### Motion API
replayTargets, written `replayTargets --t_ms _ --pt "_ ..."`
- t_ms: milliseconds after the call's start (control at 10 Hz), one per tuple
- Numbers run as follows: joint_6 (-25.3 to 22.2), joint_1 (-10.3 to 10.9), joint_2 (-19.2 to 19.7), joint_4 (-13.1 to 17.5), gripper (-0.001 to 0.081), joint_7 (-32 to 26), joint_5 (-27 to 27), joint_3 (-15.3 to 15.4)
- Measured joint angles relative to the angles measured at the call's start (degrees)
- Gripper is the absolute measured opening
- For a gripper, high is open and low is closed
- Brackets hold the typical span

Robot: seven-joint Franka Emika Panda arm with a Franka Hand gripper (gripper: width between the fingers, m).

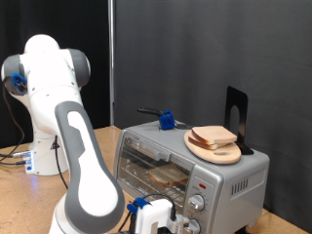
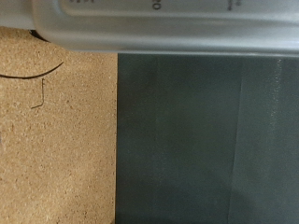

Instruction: Make a piece of toast with the oven

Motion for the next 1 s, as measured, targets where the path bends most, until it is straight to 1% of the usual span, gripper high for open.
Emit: replayTargets --t_ms 400,900,1000 --pt "-0.04 0.97 0.14 0.05 0.08 -0.01 0.01 0.48" --pt "-0.05 1.19 0.13 0.05 0.08 -0.01 0.04 0.98" --pt "-0.16 1.18 0.12 0.04 0.0686 -0.01 0.04 0.98"
